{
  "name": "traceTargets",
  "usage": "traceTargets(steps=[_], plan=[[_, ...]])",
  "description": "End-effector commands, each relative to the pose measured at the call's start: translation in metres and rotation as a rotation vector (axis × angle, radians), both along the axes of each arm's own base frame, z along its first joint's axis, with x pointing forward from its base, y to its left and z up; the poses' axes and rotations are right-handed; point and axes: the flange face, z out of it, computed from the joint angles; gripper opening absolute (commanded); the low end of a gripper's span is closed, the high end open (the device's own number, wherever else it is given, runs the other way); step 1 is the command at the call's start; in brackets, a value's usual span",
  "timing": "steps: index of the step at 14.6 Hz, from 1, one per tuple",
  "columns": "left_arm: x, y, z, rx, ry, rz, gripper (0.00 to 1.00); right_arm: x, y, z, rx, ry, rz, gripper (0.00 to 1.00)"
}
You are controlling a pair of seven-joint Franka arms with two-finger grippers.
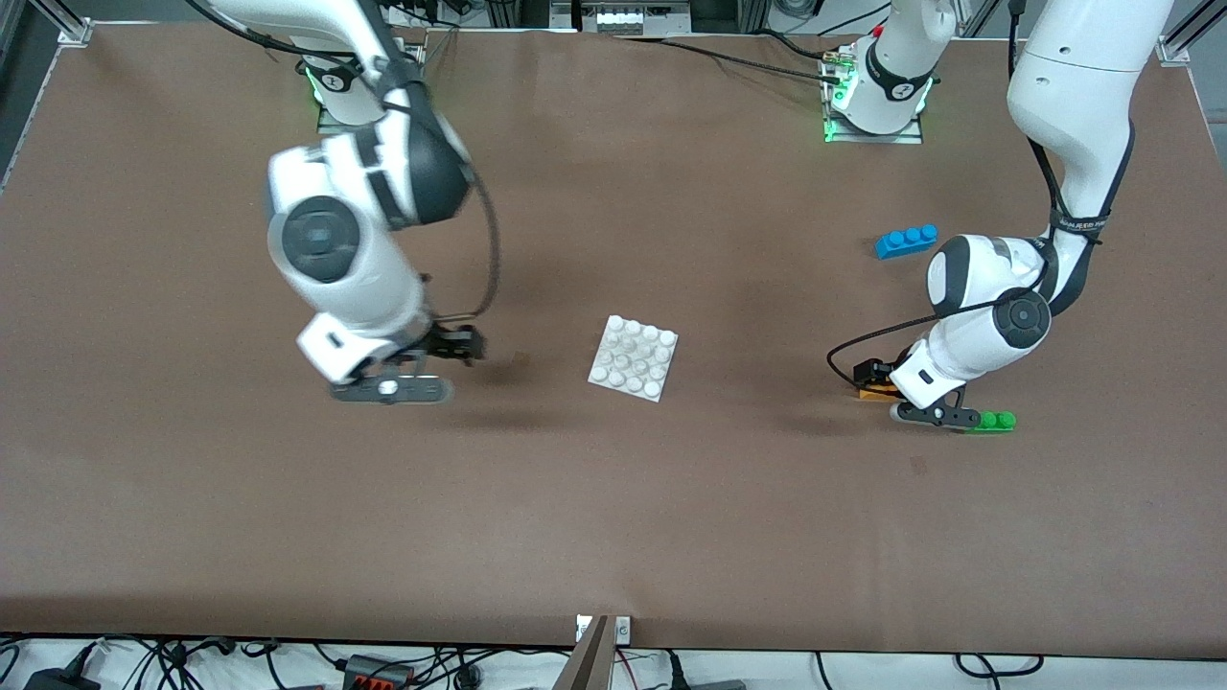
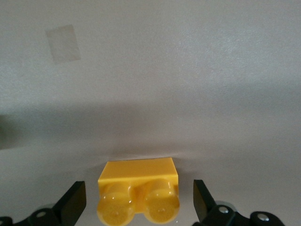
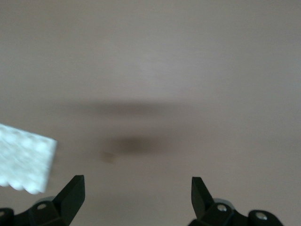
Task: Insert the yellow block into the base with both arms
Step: 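Lift the yellow block with the left gripper while the right gripper retracts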
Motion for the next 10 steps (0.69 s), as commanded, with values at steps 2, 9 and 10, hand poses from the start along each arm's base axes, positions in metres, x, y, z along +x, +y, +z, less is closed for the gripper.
traceTargets(steps=[2,9,10], plan=[[0.005,0.000,0.000,-0.009,-0.014,-0.020,0.99,-0.004,-0.115,0.054,0.031,0.083,0.037,1.00],[0.005,0.001,0.000,-0.009,-0.012,-0.019,0.80,-0.027,-0.215,0.103,0.061,0.152,-0.027,1.00],[0.005,0.000,0.000,-0.009,-0.014,-0.020,0.78,-0.026,-0.222,0.101,0.057,0.152,-0.037,1.00]])
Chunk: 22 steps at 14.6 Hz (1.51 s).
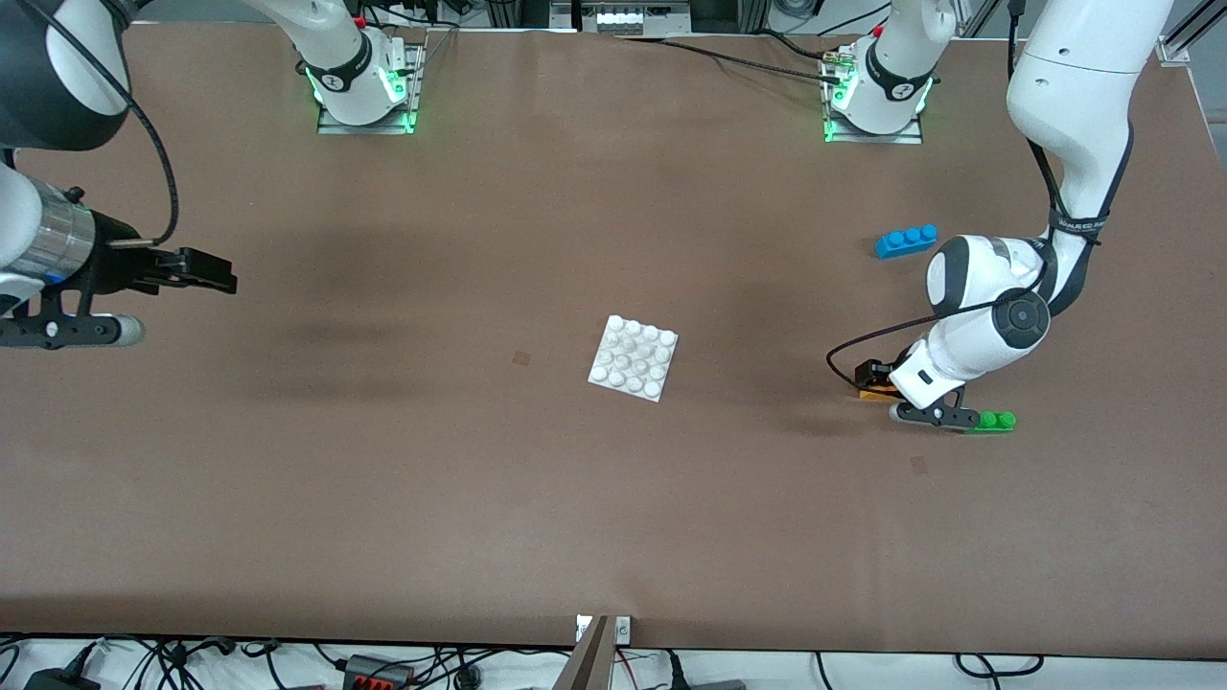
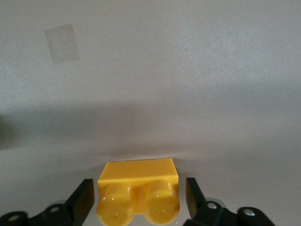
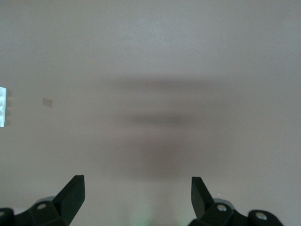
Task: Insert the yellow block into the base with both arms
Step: 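Lift the yellow block with the left gripper while the right gripper retracts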
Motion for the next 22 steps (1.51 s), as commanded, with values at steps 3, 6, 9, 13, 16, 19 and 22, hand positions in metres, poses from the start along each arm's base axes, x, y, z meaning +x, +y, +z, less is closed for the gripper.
traceTargets(steps=[3,6,9,13,16,19,22], plan=[[0.005,-0.002,0.002,-0.009,-0.009,-0.022,0.68,-0.001,-0.019,-0.011,-0.007,0.036,-0.014,1.00],[0.005,-0.002,0.004,-0.009,-0.010,-0.023,0.60,-0.003,-0.037,-0.005,0.006,0.033,-0.038,1.00],[0.002,-0.015,0.012,-0.019,0.022,-0.036,0.57,-0.020,-0.043,0.022,0.026,0.032,-0.039,1.00],[-0.008,-0.053,0.044,-0.036,0.092,-0.016,0.54,-0.042,-0.078,0.064,-0.020,-0.070,-0.068,1.00],[-0.004,-0.094,0.089,-0.047,0.149,0.001,0.54,-0.074,-0.090,0.068,-0.013,-0.083,-0.090,1.00],[0.004,-0.135,0.127,-0.060,0.173,-0.062,0.54,-0.085,-0.081,0.064,-0.019,-0.109,-0.077,1.00],[-0.001,-0.195,0.139,-0.083,0.163,-0.061,0.54,-0.090,-0.076,0.058,-0.020,-0.102,-0.070,1.00]])
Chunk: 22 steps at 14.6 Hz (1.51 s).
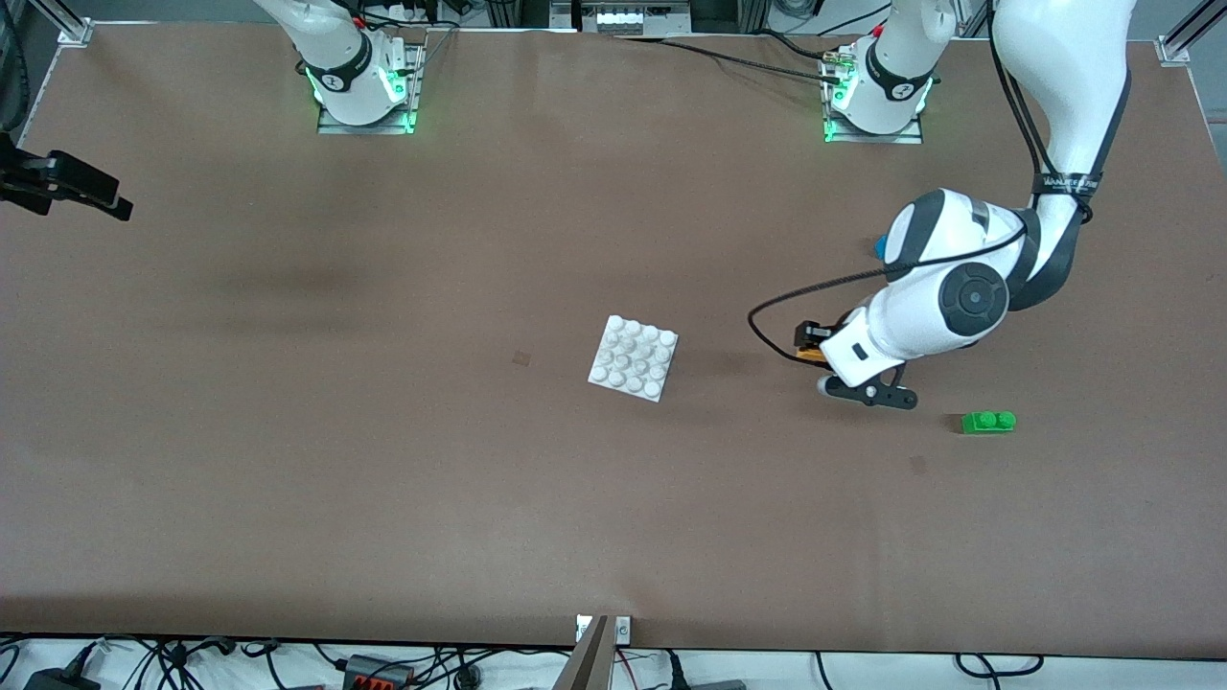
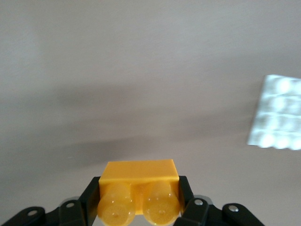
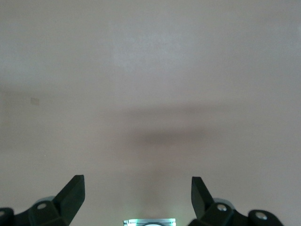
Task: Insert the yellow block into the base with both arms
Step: 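Carry the yellow block over the white base with the left gripper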
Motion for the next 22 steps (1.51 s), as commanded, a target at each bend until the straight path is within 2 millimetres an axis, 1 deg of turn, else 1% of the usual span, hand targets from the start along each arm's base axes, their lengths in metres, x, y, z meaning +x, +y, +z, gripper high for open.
traceTargets(steps=[1,2,3,4,5,6,9,10,11,14,15,18,19,21,22], plan=[[-0.004,-0.058,0.000,-0.020,0.027,0.027,0.54,-0.008,0.000,-0.005,-0.017,-0.007,0.002,1.00],[-0.009,-0.088,-0.003,-0.026,0.028,0.012,0.54,-0.007,-0.001,-0.003,-0.017,-0.010,0.000,1.00],[-0.013,-0.116,-0.002,-0.036,0.021,-0.006,0.54,-0.008,0.000,-0.003,-0.016,-0.007,0.002,1.00],[-0.014,-0.132,-0.005,-0.041,0.023,-0.008,0.54,-0.010,0.002,-0.001,-0.017,-0.007,0.005,1.00],[-0.015,-0.141,-0.009,-0.043,0.027,-0.003,0.54,-0.010,0.001,-0.001,-0.017,-0.009,0.002,1.00],[-0.021,-0.153,-0.017,-0.041,0.035,-0.013,0.54,-0.010,-0.004,0.000,-0.017,-0.010,-0.009,1.00],[-0.045,-0.192,-0.038,-0.029,0.053,-0.020,0.54,-0.007,-0.010,-0.001,-0.017,-0.025,-0.025,1.00],[-0.040,-0.198,-0.038,-0.058,0.005,-0.003,0.54,-0.005,-0.010,-0.002,-0.017,-0.031,-0.023,1.00],[-0.042,-0.206,-0.040,-0.081,-0.025,0.000,0.53,-0.005,-0.010,-0.002,-0.017,-0.033,-0.023,1.00],[-0.060,-0.240,-0.061,-0.095,-0.048,-0.045,0.52,-0.008,-0.011,-0.003,-0.018,-0.018,-0.024,1.00],[-0.057,-0.241,-0.060,-0.107,-0.077,-0.041,0.52,-0.007,-0.013,-0.002,-0.017,-0.022,-0.031,1.00],[-0.065,-0.251,-0.078,-0.066,-0.098,-0.070,0.52,-0.007,-0.011,-0.003,-0.018,-0.019,-0.026,1.00],[-0.065,-0.251,-0.082,-0.045,-0.108,-0.079,0.52,-0.007,-0.009,-0.003,-0.016,-0.021,-0.023,1.00],[-0.061,-0.246,-0.083,-0.037,-0.117,-0.087,0.52,-0.006,-0.008,-0.003,-0.016,-0.021,-0.020,1.00],[-0.056,-0.239,-0.084,-0.029,-0.125,-0.092,0.52,-0.006,-0.008,-0.003,-0.016,-0.021,-0.020,1.00]])
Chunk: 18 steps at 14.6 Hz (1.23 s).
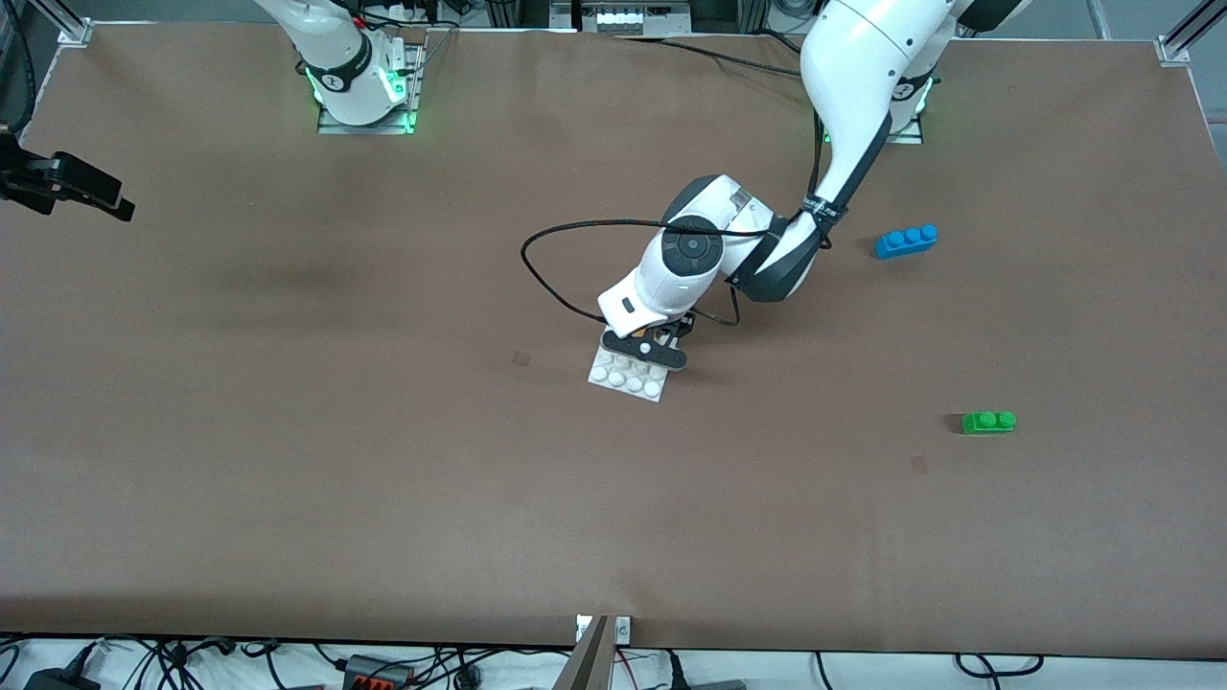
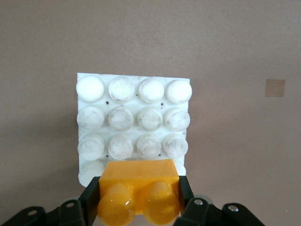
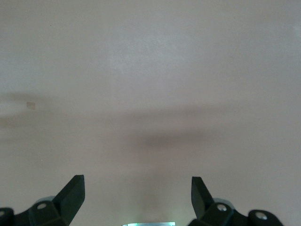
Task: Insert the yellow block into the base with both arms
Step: 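Carry the yellow block over the white base with the left gripper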
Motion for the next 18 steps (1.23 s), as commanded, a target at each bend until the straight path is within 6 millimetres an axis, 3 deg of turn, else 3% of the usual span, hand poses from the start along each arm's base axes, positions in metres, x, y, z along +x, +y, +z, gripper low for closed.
traceTargets(steps=[1,11,18], plan=[[0.014,0.005,0.003,0.015,-0.038,-0.025,0.52,-0.005,0.002,0.001,-0.012,-0.003,0.000,1.00],[0.005,-0.012,-0.006,0.016,-0.110,-0.048,0.52,-0.005,0.002,0.000,-0.012,-0.002,0.000,1.00],[0.010,-0.006,-0.008,0.042,-0.158,-0.066,0.52,-0.005,0.003,0.001,-0.012,-0.003,0.001,1.00]])
